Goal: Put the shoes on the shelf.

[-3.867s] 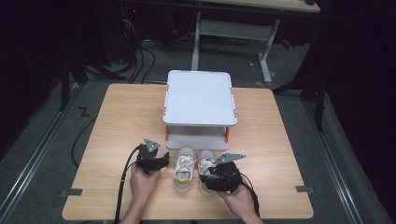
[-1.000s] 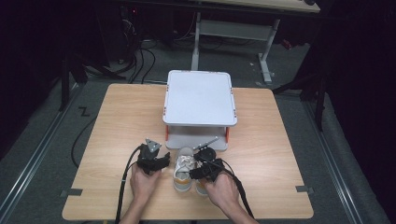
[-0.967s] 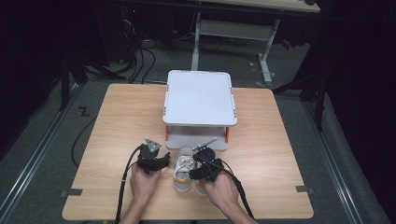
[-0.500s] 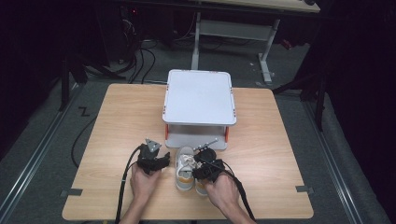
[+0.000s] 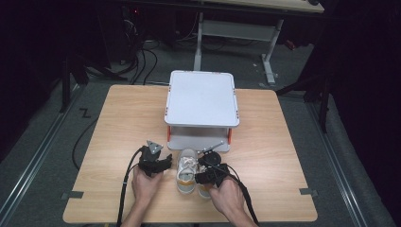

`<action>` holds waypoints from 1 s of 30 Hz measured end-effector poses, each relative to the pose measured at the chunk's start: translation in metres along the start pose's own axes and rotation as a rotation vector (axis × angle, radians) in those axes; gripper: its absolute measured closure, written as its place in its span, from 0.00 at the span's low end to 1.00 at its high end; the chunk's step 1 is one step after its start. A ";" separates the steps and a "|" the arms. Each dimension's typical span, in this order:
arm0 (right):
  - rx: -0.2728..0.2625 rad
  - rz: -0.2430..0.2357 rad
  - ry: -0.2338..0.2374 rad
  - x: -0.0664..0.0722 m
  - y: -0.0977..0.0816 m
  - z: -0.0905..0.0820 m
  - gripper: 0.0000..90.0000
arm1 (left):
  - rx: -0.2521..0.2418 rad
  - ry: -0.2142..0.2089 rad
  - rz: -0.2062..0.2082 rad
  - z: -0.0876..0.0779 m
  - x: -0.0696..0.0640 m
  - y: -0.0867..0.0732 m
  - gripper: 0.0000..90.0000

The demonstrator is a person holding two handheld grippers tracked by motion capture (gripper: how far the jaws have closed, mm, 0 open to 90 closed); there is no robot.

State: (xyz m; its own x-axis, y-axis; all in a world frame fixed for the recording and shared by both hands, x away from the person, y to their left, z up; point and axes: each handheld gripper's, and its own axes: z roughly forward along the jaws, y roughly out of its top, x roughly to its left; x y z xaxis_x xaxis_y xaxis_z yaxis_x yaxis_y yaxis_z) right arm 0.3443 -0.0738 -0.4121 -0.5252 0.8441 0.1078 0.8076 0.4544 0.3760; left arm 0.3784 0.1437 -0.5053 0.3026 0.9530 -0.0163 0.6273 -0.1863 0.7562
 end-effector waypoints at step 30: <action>0.062 0.025 -0.162 0.014 0.016 0.027 0.63 | 0.003 -0.001 -0.010 0.000 0.000 0.000 0.40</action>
State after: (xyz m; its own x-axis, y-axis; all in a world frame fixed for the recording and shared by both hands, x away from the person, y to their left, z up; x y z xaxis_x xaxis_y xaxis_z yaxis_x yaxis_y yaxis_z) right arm 0.3565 -0.0471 -0.4292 -0.4589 0.8878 -0.0353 0.8374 0.4455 0.3167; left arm 0.3787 0.1441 -0.5051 0.2972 0.9545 -0.0247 0.6328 -0.1775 0.7537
